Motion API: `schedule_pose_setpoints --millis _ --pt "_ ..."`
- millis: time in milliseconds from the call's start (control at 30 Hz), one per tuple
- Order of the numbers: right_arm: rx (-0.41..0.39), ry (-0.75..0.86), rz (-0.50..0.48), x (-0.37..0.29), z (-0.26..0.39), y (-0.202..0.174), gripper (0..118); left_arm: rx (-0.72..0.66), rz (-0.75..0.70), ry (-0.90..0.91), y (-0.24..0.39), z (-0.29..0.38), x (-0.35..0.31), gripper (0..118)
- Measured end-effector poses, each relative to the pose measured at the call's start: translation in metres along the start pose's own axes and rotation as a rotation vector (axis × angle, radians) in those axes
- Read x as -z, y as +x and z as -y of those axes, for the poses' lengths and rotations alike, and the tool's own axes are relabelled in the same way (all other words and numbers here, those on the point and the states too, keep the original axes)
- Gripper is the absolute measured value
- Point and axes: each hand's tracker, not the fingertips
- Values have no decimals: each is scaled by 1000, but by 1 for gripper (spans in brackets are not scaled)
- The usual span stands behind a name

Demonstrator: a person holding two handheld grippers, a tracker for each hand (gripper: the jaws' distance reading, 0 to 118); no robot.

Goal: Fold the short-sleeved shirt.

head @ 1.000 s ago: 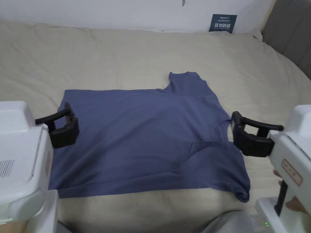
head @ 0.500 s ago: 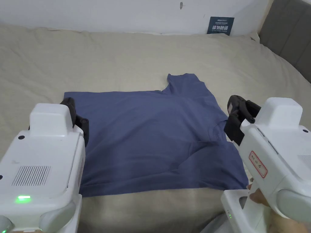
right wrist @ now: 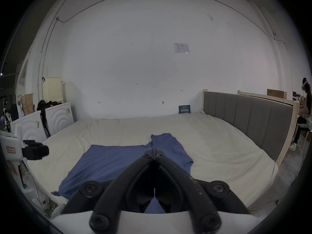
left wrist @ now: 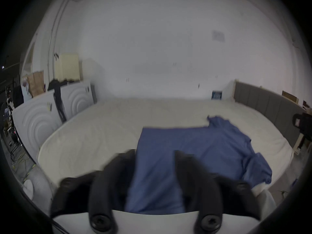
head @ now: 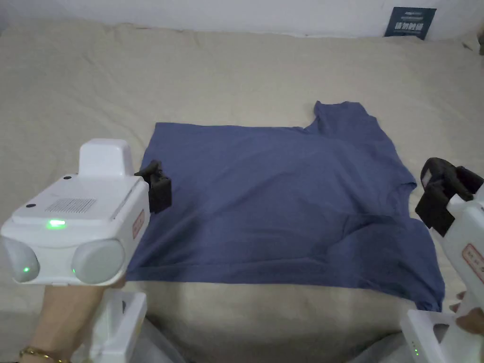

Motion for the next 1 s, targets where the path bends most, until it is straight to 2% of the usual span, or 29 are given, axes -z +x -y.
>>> schedule_pose_setpoints --millis 100,133,333,533,567,600,633,700,733,1000 --pt "4 -22 13 1 4 2 1 -5 -19 -176 -25 16 20 107" --pt "7 -31 21 2 6 4 1 -8 -35 -205 -31 23 25 118" --pt "12 -83 45 7 17 11 1 -75 -49 -420 -66 79 55 118" --pt "-1 -128 65 12 26 13 1 -33 -24 -597 -66 130 72 118" --pt "-2 -135 68 13 27 13 1 -31 -9 -619 -64 135 74 114" --pt "-2 -140 71 13 28 13 1 -34 -5 -624 -63 140 76 97" --pt "-2 -142 73 14 28 13 1 -37 0 -629 -63 142 76 76" --pt "-1 -147 79 14 29 15 1 -32 -9 -631 -59 146 79 14" --pt "-2 -151 84 15 29 14 1 -24 -20 -632 -59 148 81 4" --pt "22 -200 109 17 33 30 2 -75 -34 -474 -71 128 64 2"
